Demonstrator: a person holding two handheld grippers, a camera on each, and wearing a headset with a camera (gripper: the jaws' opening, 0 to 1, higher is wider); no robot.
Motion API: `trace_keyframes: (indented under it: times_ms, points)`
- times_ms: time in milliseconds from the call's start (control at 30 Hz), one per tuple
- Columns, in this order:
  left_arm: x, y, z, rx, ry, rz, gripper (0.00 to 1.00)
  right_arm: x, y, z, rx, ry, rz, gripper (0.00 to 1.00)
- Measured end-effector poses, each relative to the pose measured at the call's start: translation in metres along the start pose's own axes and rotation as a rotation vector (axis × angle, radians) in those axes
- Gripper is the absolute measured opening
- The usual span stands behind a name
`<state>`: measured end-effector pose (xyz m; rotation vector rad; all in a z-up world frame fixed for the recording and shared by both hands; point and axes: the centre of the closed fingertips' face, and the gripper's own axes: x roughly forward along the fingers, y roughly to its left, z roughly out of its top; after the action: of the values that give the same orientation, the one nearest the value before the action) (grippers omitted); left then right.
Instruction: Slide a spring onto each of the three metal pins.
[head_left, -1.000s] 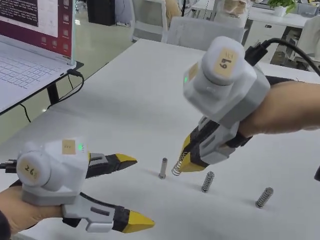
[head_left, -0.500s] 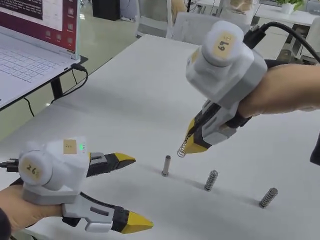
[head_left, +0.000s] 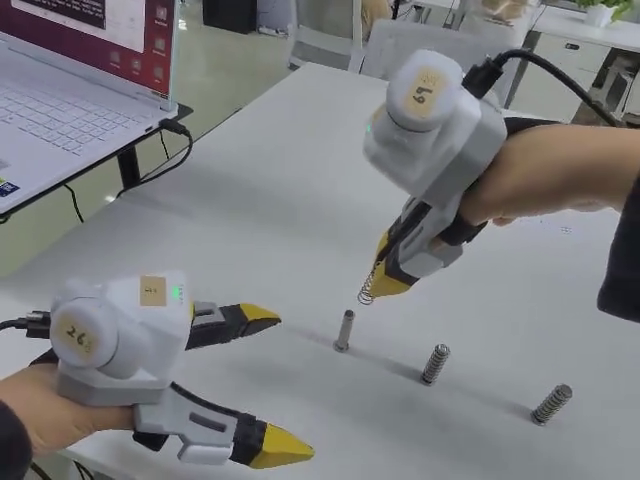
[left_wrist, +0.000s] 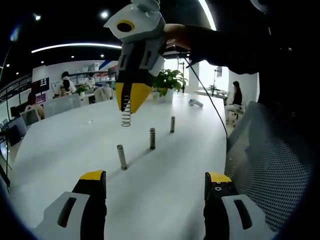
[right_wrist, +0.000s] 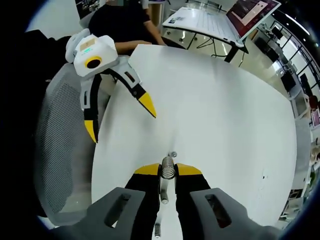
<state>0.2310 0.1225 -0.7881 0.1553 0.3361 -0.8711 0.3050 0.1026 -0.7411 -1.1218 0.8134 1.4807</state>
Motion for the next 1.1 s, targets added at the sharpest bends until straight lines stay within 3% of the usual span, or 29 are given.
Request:
trace_keyframes:
  times_ms: [700,1100]
  points:
    - [-0.001,0.002,-0.005,-0.009,0.013,-0.006,0.76,0.034,-0.011,-0.006,0.021,0.067,0.04,0.08]
    - [-0.002,0.004,-0.007,-0.012,0.015,-0.01,0.75,0.04,-0.016,-0.009,0.029,0.075,0.049,0.09]
